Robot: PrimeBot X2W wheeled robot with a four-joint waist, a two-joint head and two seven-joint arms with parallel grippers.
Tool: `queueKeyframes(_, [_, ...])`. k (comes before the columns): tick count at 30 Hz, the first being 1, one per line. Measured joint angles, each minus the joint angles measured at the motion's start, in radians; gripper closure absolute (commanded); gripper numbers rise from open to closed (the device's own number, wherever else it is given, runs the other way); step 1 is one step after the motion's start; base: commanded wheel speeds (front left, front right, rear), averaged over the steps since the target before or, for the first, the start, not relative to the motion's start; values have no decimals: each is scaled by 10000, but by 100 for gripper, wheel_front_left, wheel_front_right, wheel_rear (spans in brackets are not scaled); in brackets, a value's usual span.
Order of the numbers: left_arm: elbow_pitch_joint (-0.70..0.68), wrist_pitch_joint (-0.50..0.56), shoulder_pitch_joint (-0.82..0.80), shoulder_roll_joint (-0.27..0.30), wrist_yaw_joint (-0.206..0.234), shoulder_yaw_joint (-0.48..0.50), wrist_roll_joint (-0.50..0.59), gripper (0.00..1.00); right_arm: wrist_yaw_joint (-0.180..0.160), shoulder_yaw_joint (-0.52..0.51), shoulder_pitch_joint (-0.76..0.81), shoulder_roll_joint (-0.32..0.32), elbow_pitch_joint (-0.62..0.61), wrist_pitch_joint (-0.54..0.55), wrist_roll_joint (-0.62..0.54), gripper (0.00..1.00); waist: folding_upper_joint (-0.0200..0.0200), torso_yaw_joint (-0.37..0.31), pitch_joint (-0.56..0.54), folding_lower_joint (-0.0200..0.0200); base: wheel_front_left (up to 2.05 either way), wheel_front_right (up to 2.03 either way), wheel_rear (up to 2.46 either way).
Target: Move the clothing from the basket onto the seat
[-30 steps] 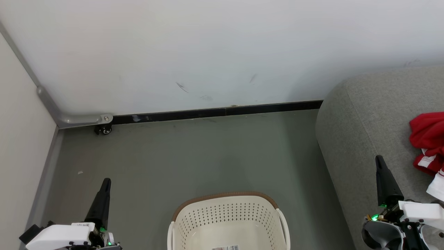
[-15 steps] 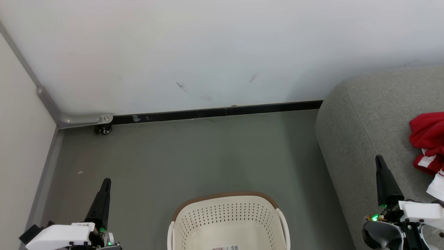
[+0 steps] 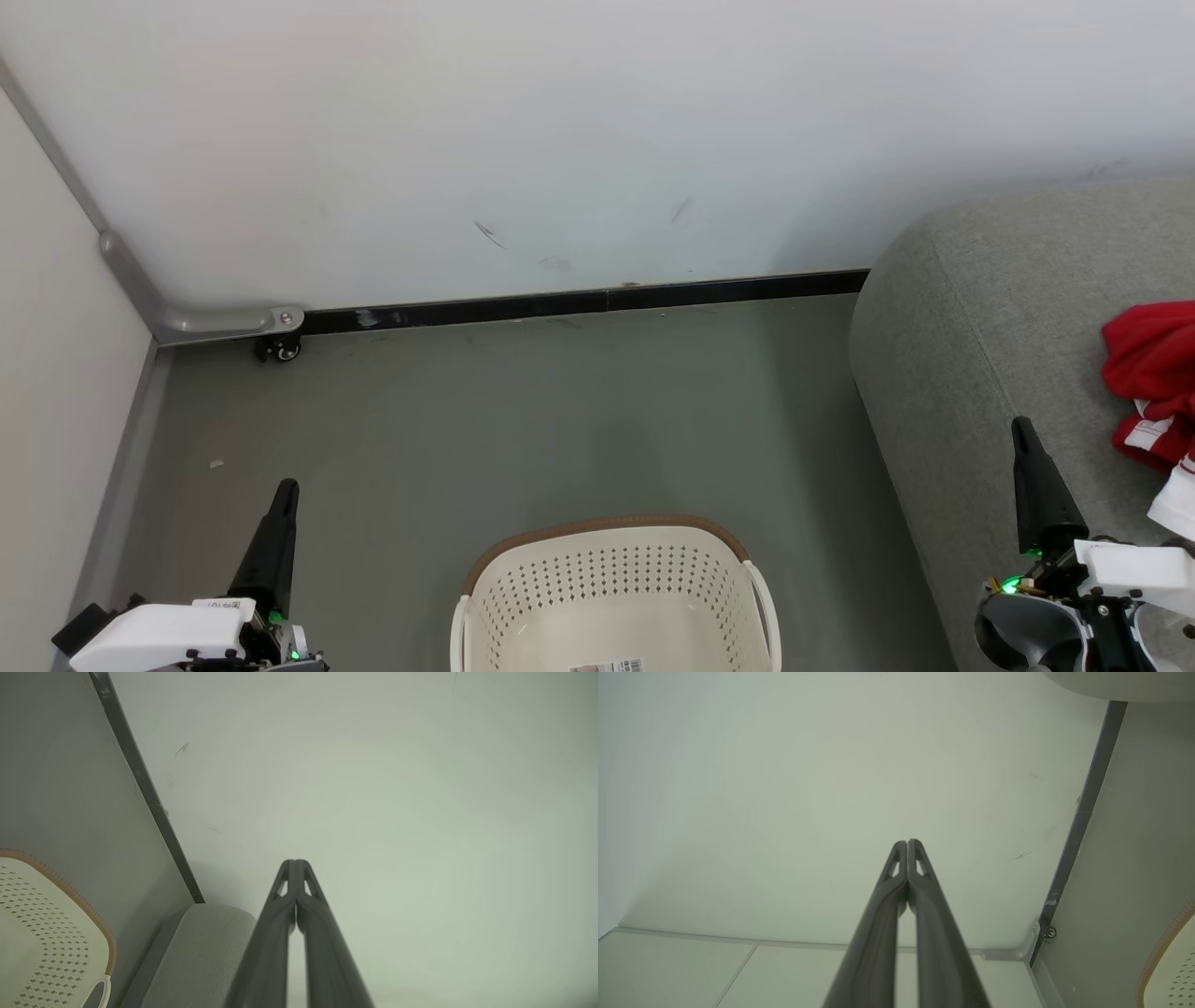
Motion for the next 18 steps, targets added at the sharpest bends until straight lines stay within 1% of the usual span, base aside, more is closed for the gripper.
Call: queueKeyframes(18, [0, 0, -3, 0, -2, 0, 0, 100, 2, -15, 0, 4, 0, 2, 0, 100, 0, 1, 1, 0, 0, 0, 0])
